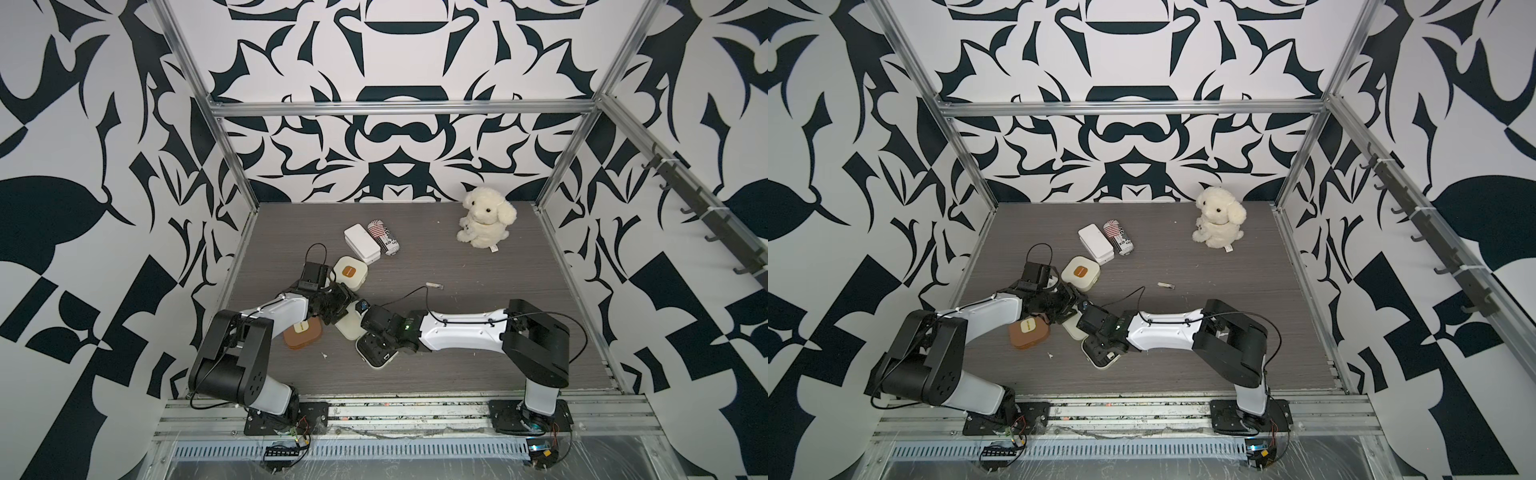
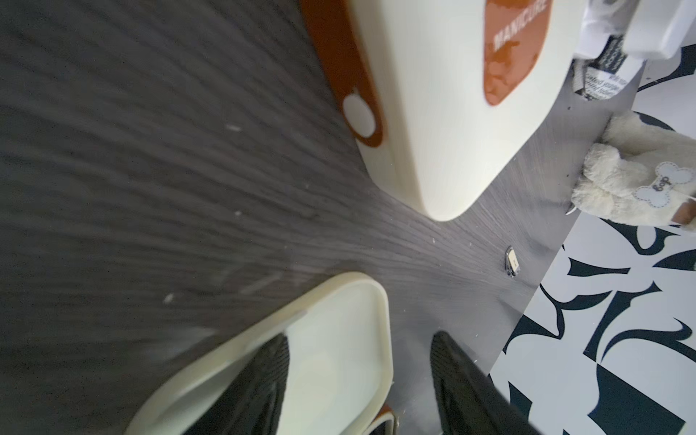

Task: Organize nail clipper sets
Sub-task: Place the nail clipper in the storage box.

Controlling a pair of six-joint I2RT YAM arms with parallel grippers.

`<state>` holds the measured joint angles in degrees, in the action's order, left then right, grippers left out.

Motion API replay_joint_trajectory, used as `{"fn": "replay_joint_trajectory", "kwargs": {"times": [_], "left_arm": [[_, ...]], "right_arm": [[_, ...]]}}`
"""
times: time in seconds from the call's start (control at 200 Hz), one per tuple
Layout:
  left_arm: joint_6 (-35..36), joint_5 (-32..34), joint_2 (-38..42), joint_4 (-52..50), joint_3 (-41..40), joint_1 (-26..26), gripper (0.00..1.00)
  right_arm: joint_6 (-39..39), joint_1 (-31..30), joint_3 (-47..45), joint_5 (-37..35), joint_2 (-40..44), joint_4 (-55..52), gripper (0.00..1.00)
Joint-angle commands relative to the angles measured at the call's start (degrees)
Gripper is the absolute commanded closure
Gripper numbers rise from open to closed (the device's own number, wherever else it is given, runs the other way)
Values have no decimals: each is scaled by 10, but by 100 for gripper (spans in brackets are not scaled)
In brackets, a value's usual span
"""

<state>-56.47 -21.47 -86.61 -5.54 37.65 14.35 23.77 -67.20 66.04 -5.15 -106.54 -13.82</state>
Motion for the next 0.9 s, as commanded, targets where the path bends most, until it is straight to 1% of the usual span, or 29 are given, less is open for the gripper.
{"fn": "replay_joint_trajectory", "kwargs": {"times": [0.0,0.215,0.455,0.895], "left_arm": [[19,38,-43,-54,-21,-5,36],[23,42,-50,-54,-27,-12,36],[27,43,-57,-55,-35,-20,37],[29,43,-40,-65,-35,-24,37]], "right_arm": [[-5,-4,-9,28,0,-41,100],[16,-7,-18,37,-8,-65,100],[46,-9,-25,29,-18,-102,100],[89,-21,-28,31,-56,-141,100]]}}
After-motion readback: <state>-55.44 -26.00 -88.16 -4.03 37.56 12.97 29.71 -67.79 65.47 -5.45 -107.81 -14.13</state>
